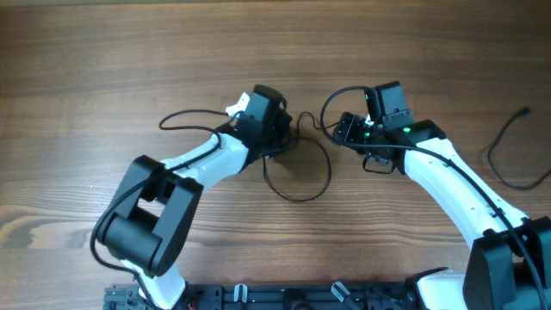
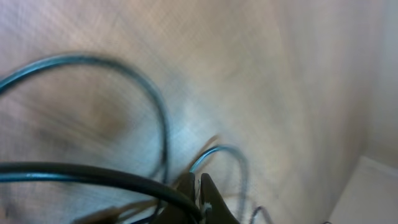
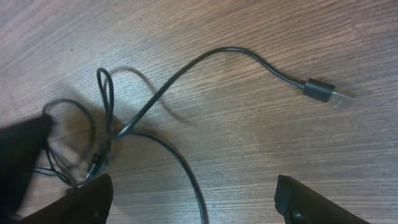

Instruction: Untangle cables

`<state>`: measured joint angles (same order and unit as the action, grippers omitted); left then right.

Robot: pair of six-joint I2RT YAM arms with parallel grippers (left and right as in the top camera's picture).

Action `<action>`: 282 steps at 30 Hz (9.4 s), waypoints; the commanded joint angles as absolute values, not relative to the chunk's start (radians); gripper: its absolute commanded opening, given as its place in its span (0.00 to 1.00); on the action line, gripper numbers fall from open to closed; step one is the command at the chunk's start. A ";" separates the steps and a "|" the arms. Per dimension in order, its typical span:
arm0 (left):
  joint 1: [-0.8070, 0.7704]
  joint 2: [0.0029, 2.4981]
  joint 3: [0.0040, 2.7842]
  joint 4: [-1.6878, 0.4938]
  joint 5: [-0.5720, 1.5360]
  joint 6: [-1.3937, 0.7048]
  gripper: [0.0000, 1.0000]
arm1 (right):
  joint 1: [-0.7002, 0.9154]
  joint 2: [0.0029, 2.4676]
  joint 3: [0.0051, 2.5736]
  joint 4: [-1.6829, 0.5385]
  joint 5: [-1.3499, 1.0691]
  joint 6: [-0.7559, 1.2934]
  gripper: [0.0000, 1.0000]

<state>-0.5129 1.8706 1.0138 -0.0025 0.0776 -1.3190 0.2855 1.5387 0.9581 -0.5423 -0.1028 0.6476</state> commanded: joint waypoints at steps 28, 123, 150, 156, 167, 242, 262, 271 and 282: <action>-0.218 1.257 1.034 -0.750 -0.125 -1.172 0.04 | 0.609 1.854 0.955 0.107 -0.301 0.987 0.89; -0.274 1.883 1.262 -0.684 0.117 -0.371 0.04 | 0.369 1.525 1.071 -0.238 -0.332 0.532 0.05; -0.109 1.885 1.221 -0.892 -0.130 -0.540 0.04 | -0.528 1.466 1.544 0.094 -0.619 0.616 0.05; -0.109 1.885 1.221 -0.849 -0.075 -0.540 0.07 | -0.502 1.486 1.578 0.251 -0.569 0.618 0.05; -0.109 1.885 1.209 -0.811 -0.059 -0.540 0.13 | -0.458 1.533 1.578 -0.673 -0.108 1.022 0.05; -0.109 1.885 1.208 -0.785 0.034 -0.533 0.47 | -0.093 1.863 1.479 -0.950 0.558 0.737 0.99; -0.109 1.885 1.208 -0.786 0.034 -0.533 0.60 | -0.410 2.166 1.479 -0.780 0.074 0.010 0.04; -0.109 1.885 1.208 -0.784 0.034 -0.533 0.61 | -0.410 1.978 1.567 -0.963 0.243 0.199 0.04; -0.109 1.885 1.208 -0.721 0.034 -0.533 0.69 | -0.356 1.924 1.360 -1.085 0.033 0.651 0.70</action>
